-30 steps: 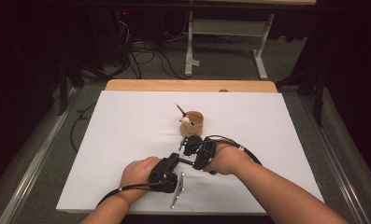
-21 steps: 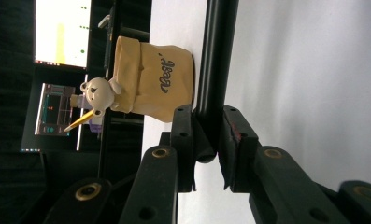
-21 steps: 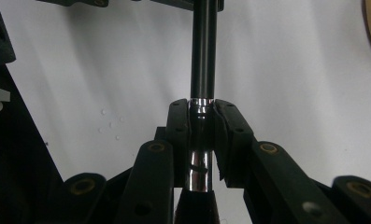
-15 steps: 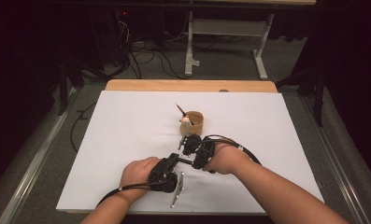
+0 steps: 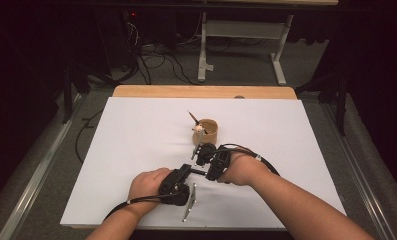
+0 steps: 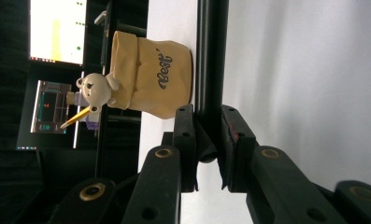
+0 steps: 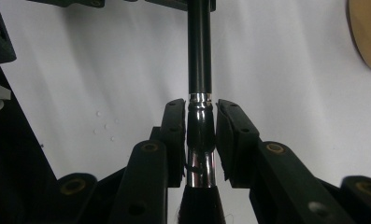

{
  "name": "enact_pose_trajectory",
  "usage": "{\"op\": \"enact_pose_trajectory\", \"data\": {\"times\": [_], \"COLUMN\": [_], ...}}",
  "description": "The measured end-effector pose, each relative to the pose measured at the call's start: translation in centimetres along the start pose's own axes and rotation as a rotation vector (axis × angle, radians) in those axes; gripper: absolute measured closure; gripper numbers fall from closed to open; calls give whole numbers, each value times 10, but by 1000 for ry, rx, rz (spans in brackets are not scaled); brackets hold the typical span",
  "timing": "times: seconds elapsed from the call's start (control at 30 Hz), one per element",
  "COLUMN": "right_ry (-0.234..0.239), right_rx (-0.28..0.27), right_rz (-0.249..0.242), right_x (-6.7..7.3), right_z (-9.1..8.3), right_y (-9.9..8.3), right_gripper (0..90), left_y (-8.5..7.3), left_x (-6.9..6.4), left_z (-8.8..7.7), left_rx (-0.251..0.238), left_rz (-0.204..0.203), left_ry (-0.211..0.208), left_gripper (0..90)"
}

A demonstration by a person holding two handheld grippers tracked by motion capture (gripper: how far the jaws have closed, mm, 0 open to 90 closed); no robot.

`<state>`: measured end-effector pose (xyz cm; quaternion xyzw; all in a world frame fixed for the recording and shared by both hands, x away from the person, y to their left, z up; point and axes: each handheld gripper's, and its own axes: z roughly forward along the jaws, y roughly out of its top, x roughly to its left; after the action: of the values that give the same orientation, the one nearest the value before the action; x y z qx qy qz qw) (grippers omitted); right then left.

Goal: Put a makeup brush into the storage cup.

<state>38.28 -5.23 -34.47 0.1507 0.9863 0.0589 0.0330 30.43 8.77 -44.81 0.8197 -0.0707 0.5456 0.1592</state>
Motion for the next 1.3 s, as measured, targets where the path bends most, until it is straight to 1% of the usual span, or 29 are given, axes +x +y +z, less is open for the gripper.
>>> {"op": "enact_pose_trajectory", "data": {"times": [0.23, 0.3, 0.33, 0.5, 0.53, 0.63, 0.73, 0.8, 0.87, 0.93, 0.97, 1.0, 1.1, 1.13, 1.17, 1.2, 1.23, 1.27, 1.3], "right_ry": [4, -3, -7, -11, -12, -4, -9, -7, -12, -11, -14, -17, -31, -37, -43, -44, -47, -49, -53], "right_rx": [-4, -9, -15, -11, -12, -8, -23, -8, -19, -5, -17, -4, -14, -8, -15, -10, -14, -18, -9], "right_rz": [0, 4, 9, 3, 6, 16, 17, 17, 25, 26, 28, 25, 32, 27, 34, 31, 39, 35, 36], "right_x": [-1, -1, -1, -3, -3, -3, -4, -5, -6, -7, -7, -7, -9, -10, -10, -11, -11, -11, -12], "right_z": [-2, -3, -3, -5, -5, -6, -6, -8, -7, -9, -8, -9, -11, -12, -12, -13, -14, -14, -15], "right_y": [0, -1, -1, -2, -2, -3, -5, -5, -7, -9, -10, -11, -15, -16, -18, -19, -21, -22, -23], "right_gripper": [648, 625, 615, 558, 544, 511, 474, 445, 420, 397, 382, 370, 326, 309, 299, 288, 278, 269, 257], "left_y": [0, -1, -1, -1, -2, -2, -3, -3, -3, -4, -4, -4, -5, -5, -5, -5, -6, -6, -6], "left_x": [1, 1, 2, 3, 3, 4, 4, 4, 4, 5, 5, 5, 5, 5, 5, 5, 5, 5, 5], "left_z": [0, 0, 0, 0, 0, 1, 1, 1, 1, 1, 1, 1, 2, 2, 3, 3, 3, 3, 3], "left_rx": [2, -5, 2, 10, 4, 2, 3, 5, 9, 14, 13, 15, 19, 18, 18, 20, 22, 23, 24], "left_rz": [-9, -20, -15, -24, -33, -38, -37, -40, -38, -38, -42, -39, -40, -40, -42, -43, -44, -44, -46], "left_ry": [-5, -9, -9, -7, -7, -5, -3, -4, -4, -4, -4, -9, -10, -10, -10, -12, -14, -13, -12], "left_gripper": [785, 785, 785, 785, 786, 785, 785, 785, 785, 785, 785, 785, 785, 785, 785, 785, 785, 785, 785]}}
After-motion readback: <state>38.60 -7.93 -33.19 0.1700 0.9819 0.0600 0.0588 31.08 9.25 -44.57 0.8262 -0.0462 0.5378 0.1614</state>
